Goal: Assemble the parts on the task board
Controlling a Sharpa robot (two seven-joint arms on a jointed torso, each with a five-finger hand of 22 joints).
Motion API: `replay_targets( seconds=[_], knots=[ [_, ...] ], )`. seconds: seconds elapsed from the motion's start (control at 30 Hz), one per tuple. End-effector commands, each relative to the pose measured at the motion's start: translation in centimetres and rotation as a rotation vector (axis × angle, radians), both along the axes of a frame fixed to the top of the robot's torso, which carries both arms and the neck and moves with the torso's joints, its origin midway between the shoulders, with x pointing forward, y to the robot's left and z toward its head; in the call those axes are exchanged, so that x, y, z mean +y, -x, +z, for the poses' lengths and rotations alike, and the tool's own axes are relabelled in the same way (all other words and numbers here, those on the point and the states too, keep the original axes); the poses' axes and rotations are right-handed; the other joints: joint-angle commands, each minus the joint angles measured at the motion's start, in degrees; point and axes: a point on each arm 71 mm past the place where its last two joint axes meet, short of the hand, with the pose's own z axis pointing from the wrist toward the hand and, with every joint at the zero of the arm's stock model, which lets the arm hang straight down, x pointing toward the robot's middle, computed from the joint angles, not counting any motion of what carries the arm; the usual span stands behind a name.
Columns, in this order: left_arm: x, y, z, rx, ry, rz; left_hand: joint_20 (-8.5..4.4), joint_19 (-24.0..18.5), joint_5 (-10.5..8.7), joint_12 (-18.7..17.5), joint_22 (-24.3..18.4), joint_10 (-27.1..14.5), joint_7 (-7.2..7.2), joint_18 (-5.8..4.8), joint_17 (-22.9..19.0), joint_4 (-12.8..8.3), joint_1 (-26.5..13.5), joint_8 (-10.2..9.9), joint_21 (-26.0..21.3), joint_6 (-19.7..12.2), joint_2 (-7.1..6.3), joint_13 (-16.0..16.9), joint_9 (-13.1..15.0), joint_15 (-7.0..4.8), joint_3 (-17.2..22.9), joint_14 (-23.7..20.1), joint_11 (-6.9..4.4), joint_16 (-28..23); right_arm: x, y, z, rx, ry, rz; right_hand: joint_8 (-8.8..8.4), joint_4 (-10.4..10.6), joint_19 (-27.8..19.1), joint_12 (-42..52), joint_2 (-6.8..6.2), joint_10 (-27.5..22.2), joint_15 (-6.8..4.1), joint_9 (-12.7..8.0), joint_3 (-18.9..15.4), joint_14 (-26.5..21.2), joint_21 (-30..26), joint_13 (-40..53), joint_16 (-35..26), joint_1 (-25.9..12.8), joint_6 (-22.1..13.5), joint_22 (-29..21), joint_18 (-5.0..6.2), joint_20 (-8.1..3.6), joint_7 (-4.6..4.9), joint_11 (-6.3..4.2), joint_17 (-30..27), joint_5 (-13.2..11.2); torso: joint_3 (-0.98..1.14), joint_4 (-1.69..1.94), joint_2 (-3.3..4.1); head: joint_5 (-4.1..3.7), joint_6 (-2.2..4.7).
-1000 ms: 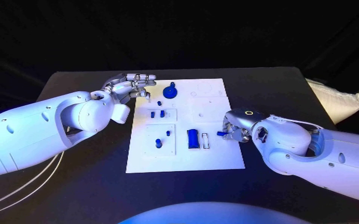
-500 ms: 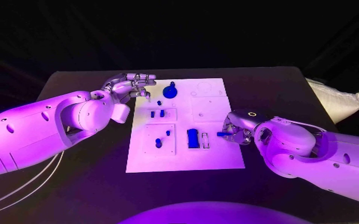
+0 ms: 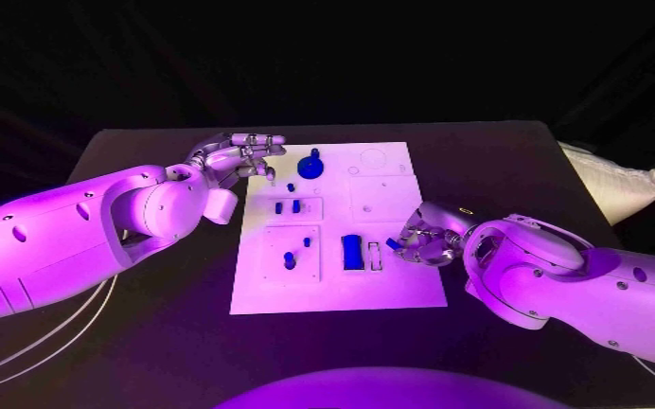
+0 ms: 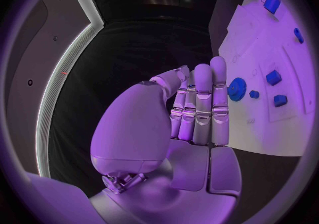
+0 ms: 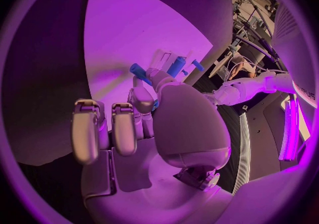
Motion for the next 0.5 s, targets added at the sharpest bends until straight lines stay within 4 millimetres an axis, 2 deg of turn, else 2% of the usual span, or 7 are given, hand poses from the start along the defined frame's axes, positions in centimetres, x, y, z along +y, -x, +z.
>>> replay_targets(
  seconds=[0.03,0.1,0.23,0.5],
  knots=[
    [-0.3,0.1,0.1,-0.005,0.01,-0.021,-0.04,-0.4,0.16,0.35,-0.08,-0.5,-0.02,0.64,-0.09,-0.09,-0.41,0.05,-0.37,-0.51,-0.08,-0.03,-0.05,-0.06,-0.2,-0.52,0.04,-0.11,0.3,0.1,-0.2,0.044,-0.061,-0.044,0.28,0.41,1.2,0.5,-0.22,0.7,-0.29,0.03,0.29,4.43,0.25,0.26,0.34,-0.97,0.62,5.87,-0.74,-0.45,-0.09,-0.01,8.16,-0.15,0.0,0.02,-0.03,-0.01,-0.08],
    [-0.3,0.1,0.1,-0.005,0.01,-0.021,-0.04,-0.4,0.16,0.35,-0.08,-0.5,-0.02,0.64,-0.09,-0.09,-0.41,0.05,-0.37,-0.51,-0.08,-0.03,-0.05,-0.06,-0.2,-0.52,0.04,-0.11,0.5,0.1,-0.2,0.053,-0.064,-0.041,0.38,0.74,1.29,0.84,-0.45,0.88,-0.31,0.12,0.4,4.45,0.36,0.5,0.41,-1.62,0.79,6.03,-0.77,-0.46,-0.15,-0.04,8.25,-0.07,0.02,0.05,-0.01,0.05,-0.12],
    [-0.3,0.1,0.1,-0.005,0.01,-0.022,-0.04,-0.4,0.16,0.35,-0.08,-0.5,-0.02,0.64,-0.09,-0.09,-0.41,0.05,-0.37,-0.51,-0.08,-0.03,-0.05,-0.06,-0.2,-0.52,0.04,-0.11,1.0,0.0,-0.5,0.072,-0.069,-0.032,0.89,2.09,1.37,2.5,-0.75,1.7,-0.44,0.51,0.0,4.5,0.46,1.73,0.58,-3.97,1.63,6.19,-0.81,-0.54,-0.45,-0.25,8.47,2.7,-0.01,0.07,0.0,0.0,-0.2],
    [-0.3,0.1,0.1,-0.004,0.01,-0.024,-0.04,-0.4,0.16,0.35,-0.08,-0.5,-0.02,0.64,-0.09,-0.09,-0.41,0.05,-0.37,-0.51,-0.08,-0.03,-0.05,-0.06,-0.2,-0.52,0.04,-0.11,1.8,-0.1,-1.1,0.109,-0.057,-0.01,1.22,3.63,1.36,3.31,-0.67,2.12,-0.56,0.84,-1.01,4.49,0.45,2.46,0.59,-6.41,2.03,6.19,-0.8,-0.65,-0.6,-0.36,8.48,3.58,-0.01,0.07,0.02,0.15,-0.39]
  ],
)
